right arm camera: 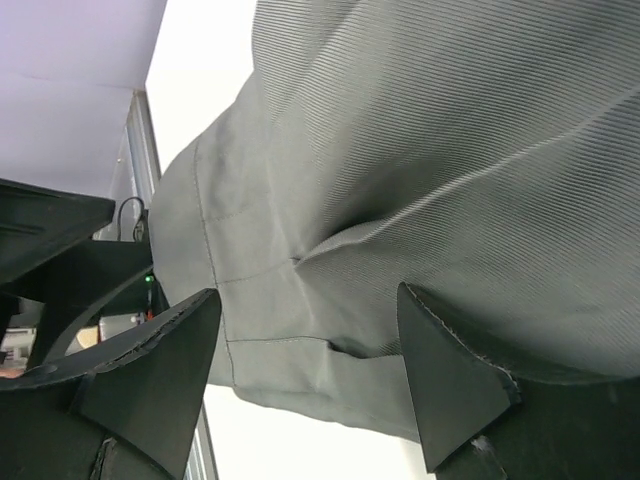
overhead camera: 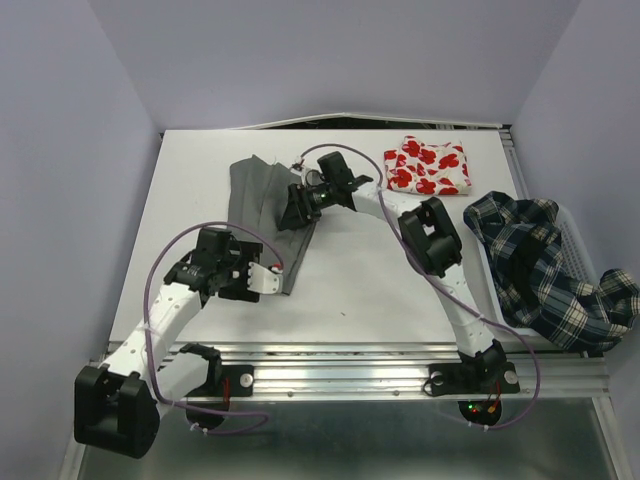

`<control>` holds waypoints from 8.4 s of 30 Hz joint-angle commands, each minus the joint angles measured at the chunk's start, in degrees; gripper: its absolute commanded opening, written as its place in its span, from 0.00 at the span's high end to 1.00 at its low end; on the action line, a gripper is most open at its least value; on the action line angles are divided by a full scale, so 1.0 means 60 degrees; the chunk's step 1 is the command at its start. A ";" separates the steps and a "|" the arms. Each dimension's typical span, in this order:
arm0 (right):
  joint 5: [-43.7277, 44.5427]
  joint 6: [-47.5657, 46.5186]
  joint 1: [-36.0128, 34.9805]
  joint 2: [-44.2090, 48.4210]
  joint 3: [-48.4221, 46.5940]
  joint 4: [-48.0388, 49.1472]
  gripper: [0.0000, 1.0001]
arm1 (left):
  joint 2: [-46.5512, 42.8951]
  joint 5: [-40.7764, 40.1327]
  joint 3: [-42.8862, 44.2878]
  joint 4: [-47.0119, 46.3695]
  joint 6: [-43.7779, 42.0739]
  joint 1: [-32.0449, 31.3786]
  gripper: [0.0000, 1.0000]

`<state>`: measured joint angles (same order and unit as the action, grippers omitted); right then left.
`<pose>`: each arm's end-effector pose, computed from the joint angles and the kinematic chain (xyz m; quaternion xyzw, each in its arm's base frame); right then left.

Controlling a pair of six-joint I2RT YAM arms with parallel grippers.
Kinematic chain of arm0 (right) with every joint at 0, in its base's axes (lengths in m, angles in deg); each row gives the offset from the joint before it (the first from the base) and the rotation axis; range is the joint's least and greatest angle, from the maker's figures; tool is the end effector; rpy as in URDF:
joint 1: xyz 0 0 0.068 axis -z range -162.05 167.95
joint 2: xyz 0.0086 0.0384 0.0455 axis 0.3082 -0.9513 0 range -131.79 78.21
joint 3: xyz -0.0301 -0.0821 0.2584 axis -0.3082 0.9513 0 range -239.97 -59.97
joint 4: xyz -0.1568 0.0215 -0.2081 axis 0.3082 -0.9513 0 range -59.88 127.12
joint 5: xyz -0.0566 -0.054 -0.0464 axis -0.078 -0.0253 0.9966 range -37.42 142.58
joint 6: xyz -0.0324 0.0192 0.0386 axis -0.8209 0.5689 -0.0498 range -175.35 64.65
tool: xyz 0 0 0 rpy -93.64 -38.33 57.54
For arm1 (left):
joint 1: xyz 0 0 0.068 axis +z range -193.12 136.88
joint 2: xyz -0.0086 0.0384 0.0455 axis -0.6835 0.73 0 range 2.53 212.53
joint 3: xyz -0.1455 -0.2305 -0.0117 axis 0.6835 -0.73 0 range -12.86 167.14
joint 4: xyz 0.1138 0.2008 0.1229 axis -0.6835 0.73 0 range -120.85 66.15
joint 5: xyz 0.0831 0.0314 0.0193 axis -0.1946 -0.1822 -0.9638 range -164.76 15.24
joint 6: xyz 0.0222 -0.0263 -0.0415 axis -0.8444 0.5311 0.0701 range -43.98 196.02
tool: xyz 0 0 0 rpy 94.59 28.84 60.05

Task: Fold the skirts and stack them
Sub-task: Fold the skirt, then neatly place the folded skirt to the corner

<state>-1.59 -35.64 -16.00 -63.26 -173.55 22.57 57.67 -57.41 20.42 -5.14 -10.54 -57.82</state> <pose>0.4328 0.3261 0.1523 -0.2832 0.7857 0.5338 0.1323 0.1827 -0.0589 0.2149 0.7471 0.5423 0.0961 0.3721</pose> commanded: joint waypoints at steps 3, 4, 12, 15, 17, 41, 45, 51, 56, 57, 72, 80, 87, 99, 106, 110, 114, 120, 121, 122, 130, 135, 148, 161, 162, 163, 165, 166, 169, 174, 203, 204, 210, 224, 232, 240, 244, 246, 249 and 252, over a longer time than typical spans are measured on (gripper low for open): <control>-0.0449 0.0173 -0.0243 0.0126 -0.0186 0.0681 0.25 | 0.0857 -0.0034 0.1058 0.1148 0.0468 -0.0055 0.07; -0.0463 0.0173 -0.0244 0.0112 -0.0172 0.0681 0.25 | 0.1382 -0.0034 0.1176 0.1308 0.0424 -0.0055 0.08; -0.0391 0.0173 -0.0244 -0.0210 -0.0010 0.0652 0.27 | 0.3042 -0.0221 0.1779 0.1867 0.0132 -0.0332 0.10; -0.0376 0.0173 -0.0244 -0.0357 -0.0069 0.0608 0.27 | 0.3101 -0.0648 0.1252 0.1400 -0.0074 -0.0538 0.11; -0.0434 0.0202 -0.0244 -0.0533 -0.0171 0.0579 0.27 | 0.3159 -0.0927 0.0900 0.0668 -0.0016 -0.0641 0.12; 0.0164 -0.0881 -0.0332 -0.0256 0.0034 -0.0110 0.31 | 0.4185 0.0008 0.2772 0.2317 0.1156 -0.0831 1.00; 0.0663 -0.1130 -0.0245 0.0403 -0.0360 -0.0095 0.25 | 0.3907 0.0492 0.3432 0.3622 0.1448 -0.0846 1.00; 0.0855 -0.1351 -0.0244 0.0493 -0.1386 -0.0037 0.23 | 0.4023 0.1165 0.4296 0.5073 0.2004 -0.0861 1.00; 0.0943 -0.0869 -0.0244 0.0054 -0.1914 0.0693 0.23 | 0.4141 0.1708 0.4971 0.5821 0.2371 -0.0905 1.00; 0.0972 -0.0722 -0.0244 -0.0020 -0.1944 0.0841 0.23 | 0.4127 0.1782 0.5015 0.5880 0.2415 -0.0905 1.00; -0.0888 0.1360 -0.1269 -0.0445 0.1145 0.3728 0.28 | 0.4536 0.2325 0.6919 0.6422 0.4012 -0.0963 1.00; -0.1283 0.1184 -0.2104 0.0051 0.3135 0.3976 0.37 | 0.4829 0.2237 0.8178 0.6349 0.4379 -0.0963 1.00; -0.1138 0.1345 -0.2018 0.0785 0.3067 0.3977 0.32 | 0.4786 0.2177 0.7580 0.6422 0.3910 -0.0978 1.00; -0.0186 0.0393 -0.0742 0.0449 -0.0375 0.2454 0.19 | 0.4010 0.2485 0.5704 0.6437 0.3632 -0.0978 1.00; 0.0925 0.0350 -0.0142 -0.0620 -0.1783 0.2454 0.31 | 0.3789 0.2529 0.5601 0.6466 0.3807 -0.1080 1.00; 0.0827 0.0406 -0.0142 -0.1278 -0.1578 0.2483 0.47 | 0.3877 0.2515 0.5893 0.6466 0.4041 -0.1183 1.00; 0.0138 0.0978 -0.0142 -0.1310 -0.0570 0.3389 0.55 | 0.4243 0.2121 0.6450 0.6408 0.3984 -0.1139 1.00; -0.1210 0.1858 -0.0142 -0.1149 0.0968 0.4649 0.68 | 0.5926 0.1739 0.8426 0.6276 0.3661 -0.0114 1.00; -0.1341 0.1829 -0.0142 -0.1134 0.1087 0.4680 0.69 | 0.6349 0.1637 0.8907 0.6232 0.3559 0.0017 1.00; -0.1386 0.1843 -0.0229 -0.1134 0.1161 0.4666 0.70 | 0.6527 0.1549 0.9086 0.6159 0.3529 0.0047 1.00; -0.1664 0.1843 -0.0230 -0.1148 0.1381 0.4680 0.70 | 0.7905 0.1095 0.9191 0.4755 0.3441 0.0209 1.00; -0.1694 0.1975 -0.0230 -0.1236 0.1205 0.4666 0.69 | 0.8213 0.0859 0.8459 0.2968 0.3719 0.0238 0.94; 0.2445 -0.0455 0.0311 -0.0373 0.0239 0.1869 0.28 | 0.7716 0.0874 0.7197 0.1222 0.4231 0.0428 0.31; 0.3068 -0.0954 0.1922 0.1720 0.0018 0.1428 0.20 | 0.7437 0.2265 1.0419 0.2759 0.6046 0.1408 0.10; 0.3009 -0.1129 0.2025 0.1853 0.0149 0.1428 0.20 | 0.7393 0.2469 1.0566 0.2862 0.6164 0.1468 0.01; 0.2921 -0.1203 0.2026 0.1985 0.0223 0.1428 0.20 | 0.7364 0.2587 1.0625 0.2921 0.6282 0.1526 0.01; 0.2745 -0.1510 0.2026 0.2322 0.0413 0.1312 0.20 | 0.7378 0.2995 1.0640 0.3023 0.6618 0.1629 0.01; 0.2672 -0.1584 0.2026 0.2410 0.0458 0.1224 0.20 | 0.7378 0.3100 1.0611 0.3009 0.6765 0.1658 0.01; 0.2073 -0.1585 0.2026 0.2703 0.0779 0.1047 0.21 | 0.7627 0.3640 1.0407 0.3038 0.7293 0.1717 0.09; 0.1280 -0.1702 0.1939 0.2763 0.0825 0.0332 0.22 | 0.7672 0.4097 0.8973 0.1913 0.8461 0.1747 0.23; 0.2864 -0.2392 0.1147 -0.0521 -0.0992 -0.0608 0.63 | 0.8852 0.2340 0.8181 -0.1795 1.1283 0.1893 0.19; 0.2789 -0.1999 0.1147 -0.0345 -0.0774 -0.0434 0.56 | 0.8423 0.2295 0.8049 -0.1796 1.0988 0.1893 0.07; 0.2392 -0.0912 0.1147 0.1718 0.0034 0.0534 0.19 | 0.5539 0.1445 0.7785 -0.1824 0.8749 0.1776 0.01; 0.5660 0.1105 0.2054 0.5500 0.3263 0.0476 0.00 | 0.3192 -0.1259 0.5054 -0.1294 0.5554 -0.1000 0.20; 0.5412 0.2411 0.2305 0.6528 0.6198 0.1120 0.00 | 0.3846 -0.3648 0.3024 -0.2292 0.5447 -0.4401 0.24; 0.4605 0.3701 0.2305 0.6118 0.7548 0.2044 0.00 | 0.6014 -0.4575 0.3185 -0.3215 0.5536 -0.4874 0.25; 0.4211 0.4199 0.2305 0.5781 0.7854 0.2276 0.00 | 0.6659 -0.4575 0.3111 -0.3596 0.5492 -0.4860 0.40; 0.4049 0.4609 0.2305 0.5722 0.8118 0.2873 0.00 | 0.6851 -0.4546 0.3140 -0.3846 0.5667 -0.4801 0.50; 0.3713 0.5078 0.2305 0.5605 0.8704 0.3755 0.00 | 0.6749 -0.4152 0.3213 -0.4037 0.5872 -0.4685 0.83; 0.3405 0.5329 0.2305 0.5357 0.9144 0.4661 0.00 | 0.6413 -0.3449 0.3316 -0.4008 0.6062 -0.4349 1.00</control>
<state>22.69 -7.78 -1.99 -29.43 -121.01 39.88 99.11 -82.68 38.65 -27.34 23.80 -85.79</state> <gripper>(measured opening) 0.999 0.047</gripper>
